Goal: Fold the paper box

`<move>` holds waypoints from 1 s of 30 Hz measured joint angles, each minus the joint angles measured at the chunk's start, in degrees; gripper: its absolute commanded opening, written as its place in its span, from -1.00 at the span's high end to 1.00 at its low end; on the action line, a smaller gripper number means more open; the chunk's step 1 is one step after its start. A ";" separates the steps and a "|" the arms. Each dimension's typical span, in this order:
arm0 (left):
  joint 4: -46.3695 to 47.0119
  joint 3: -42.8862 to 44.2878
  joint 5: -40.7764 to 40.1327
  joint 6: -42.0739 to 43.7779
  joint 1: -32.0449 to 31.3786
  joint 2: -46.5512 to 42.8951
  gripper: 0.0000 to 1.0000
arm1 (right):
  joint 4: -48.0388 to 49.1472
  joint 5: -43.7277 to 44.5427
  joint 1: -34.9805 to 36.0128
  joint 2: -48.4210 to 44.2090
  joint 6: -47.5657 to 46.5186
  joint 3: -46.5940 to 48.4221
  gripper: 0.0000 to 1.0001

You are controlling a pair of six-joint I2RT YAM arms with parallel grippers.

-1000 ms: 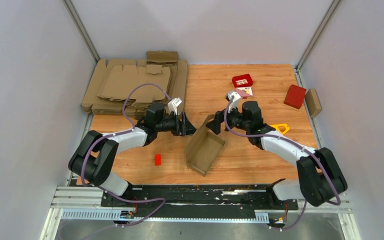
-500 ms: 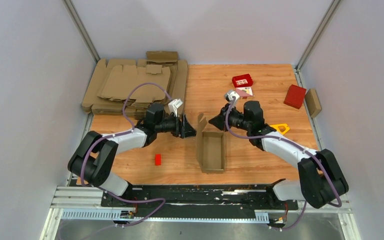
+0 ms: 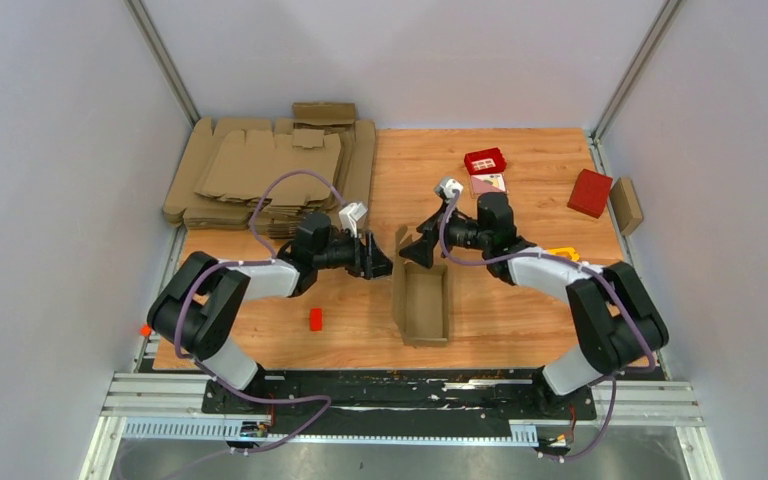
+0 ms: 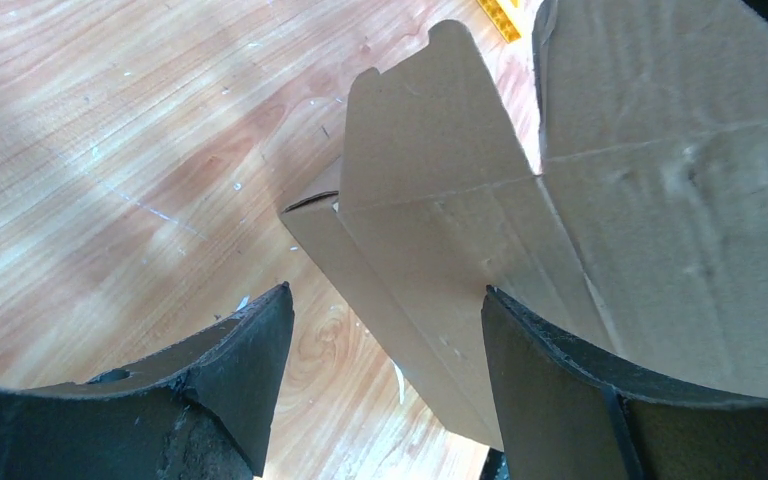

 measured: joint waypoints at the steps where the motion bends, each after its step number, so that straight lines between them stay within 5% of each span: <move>1: 0.55 0.00 0.02 -0.07 -0.17 0.61 -0.52 | 0.17 -1.44 -0.17 1.49 -0.33 0.79 -1.00; 6: 2.84 0.00 0.00 -0.31 -1.09 2.86 -0.52 | 0.26 -10.69 -0.83 9.35 -1.64 8.33 -0.95; 13: 3.10 0.00 -0.20 -0.20 -1.14 3.48 -0.51 | -0.31 -19.87 -0.90 13.49 -2.91 12.26 -0.41; 21: 2.05 0.00 -1.29 0.68 -1.14 3.39 -0.51 | -3.26 -21.86 -0.90 13.38 -4.42 12.02 -0.12; 30: -0.31 0.00 -3.10 3.48 -1.14 2.21 -0.51 | -4.15 -16.55 -2.43 8.11 -5.49 7.45 0.87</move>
